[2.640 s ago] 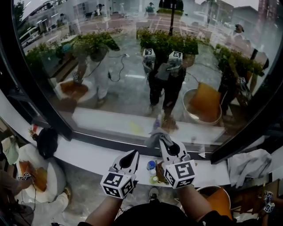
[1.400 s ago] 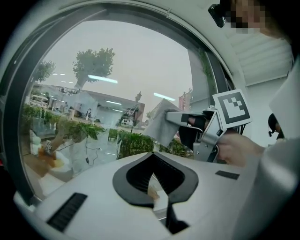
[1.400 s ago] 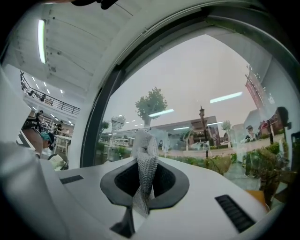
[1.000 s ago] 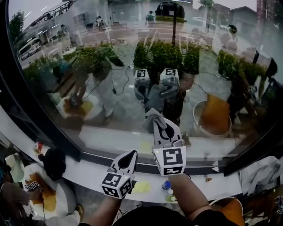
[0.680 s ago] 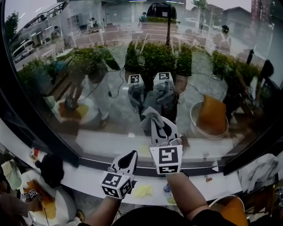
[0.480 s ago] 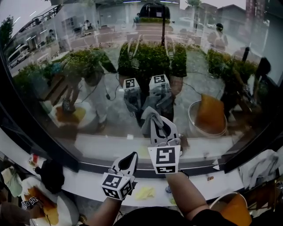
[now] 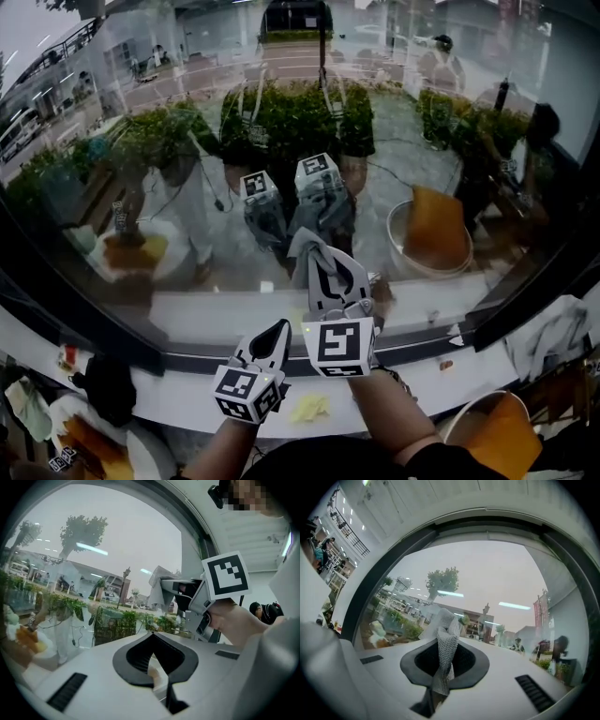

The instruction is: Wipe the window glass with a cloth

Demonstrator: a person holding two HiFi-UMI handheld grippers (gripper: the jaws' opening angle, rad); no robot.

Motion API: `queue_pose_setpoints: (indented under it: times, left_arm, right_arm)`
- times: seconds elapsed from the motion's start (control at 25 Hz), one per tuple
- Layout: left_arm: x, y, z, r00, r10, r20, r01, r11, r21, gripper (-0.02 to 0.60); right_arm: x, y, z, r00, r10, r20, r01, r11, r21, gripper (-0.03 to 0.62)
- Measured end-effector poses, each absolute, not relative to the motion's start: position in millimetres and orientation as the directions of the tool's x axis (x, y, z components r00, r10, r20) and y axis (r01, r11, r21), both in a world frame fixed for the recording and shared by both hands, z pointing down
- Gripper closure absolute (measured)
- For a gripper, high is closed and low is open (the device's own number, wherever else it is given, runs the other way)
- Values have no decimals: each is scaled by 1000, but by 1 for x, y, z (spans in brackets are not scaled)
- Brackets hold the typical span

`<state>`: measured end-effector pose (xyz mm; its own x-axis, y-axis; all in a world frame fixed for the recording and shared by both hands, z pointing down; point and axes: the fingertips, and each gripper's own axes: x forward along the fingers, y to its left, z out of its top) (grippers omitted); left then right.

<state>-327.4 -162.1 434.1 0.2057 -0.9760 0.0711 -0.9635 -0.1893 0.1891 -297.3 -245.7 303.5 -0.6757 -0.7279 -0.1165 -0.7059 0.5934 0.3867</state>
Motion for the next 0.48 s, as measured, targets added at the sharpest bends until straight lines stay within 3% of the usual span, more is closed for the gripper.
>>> queue_pose_setpoints:
  times: [0.48]
  left_arm:
    - [-314,-164,445,256,-963,84,-955,-238,179,574]
  right_arm:
    - [-277,-254,301,-648,-752,-120,-729,567,383,553]
